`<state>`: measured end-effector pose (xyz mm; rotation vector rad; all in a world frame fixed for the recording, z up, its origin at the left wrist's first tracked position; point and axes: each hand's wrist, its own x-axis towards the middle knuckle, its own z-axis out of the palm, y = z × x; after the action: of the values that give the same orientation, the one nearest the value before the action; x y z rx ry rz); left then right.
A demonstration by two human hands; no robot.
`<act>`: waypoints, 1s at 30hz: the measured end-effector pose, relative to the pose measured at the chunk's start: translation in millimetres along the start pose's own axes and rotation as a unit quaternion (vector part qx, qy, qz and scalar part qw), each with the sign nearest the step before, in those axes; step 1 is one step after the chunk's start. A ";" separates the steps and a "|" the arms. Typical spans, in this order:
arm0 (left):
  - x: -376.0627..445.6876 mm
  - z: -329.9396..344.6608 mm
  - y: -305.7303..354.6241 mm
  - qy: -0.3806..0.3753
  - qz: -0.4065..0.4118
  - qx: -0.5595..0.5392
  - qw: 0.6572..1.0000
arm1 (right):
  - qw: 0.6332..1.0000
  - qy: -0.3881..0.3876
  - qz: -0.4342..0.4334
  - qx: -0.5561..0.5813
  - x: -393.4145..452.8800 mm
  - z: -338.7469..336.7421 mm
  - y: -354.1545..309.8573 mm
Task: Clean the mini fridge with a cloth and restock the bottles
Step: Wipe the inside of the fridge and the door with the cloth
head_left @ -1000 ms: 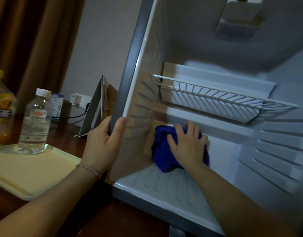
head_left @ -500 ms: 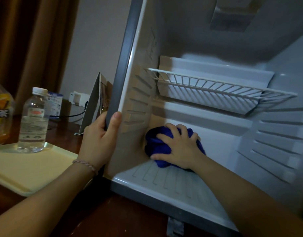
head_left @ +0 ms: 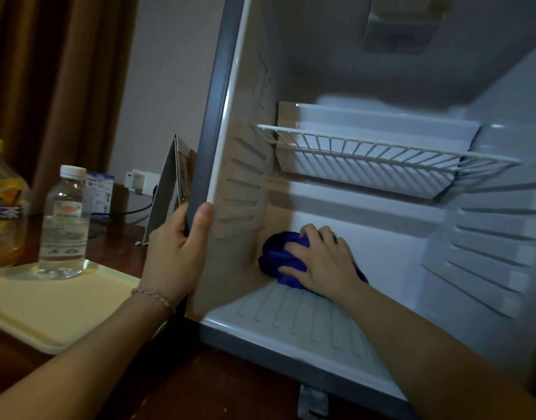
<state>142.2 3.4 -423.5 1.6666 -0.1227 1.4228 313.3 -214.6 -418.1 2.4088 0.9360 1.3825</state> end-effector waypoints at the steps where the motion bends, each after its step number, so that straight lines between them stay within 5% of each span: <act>1: 0.1 0.2 -0.2 0.001 0.001 0.001 1.000 | 1.000 0.011 -0.006 -0.008 0.2 2.3 2.0; 19: -1.4 -2.2 4.1 -0.011 -0.007 -0.004 1.000 | 0.959 0.103 0.261 0.029 -44.0 -24.4 58.0; 30: -2.2 -1.8 3.6 -0.006 -0.007 -0.013 1.000 | 0.952 0.119 0.278 0.045 -2.4 -14.1 3.5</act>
<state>138.1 1.5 -423.5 1.6512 -0.1355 1.3948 302.1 -220.6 -410.6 2.7477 0.3677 1.8843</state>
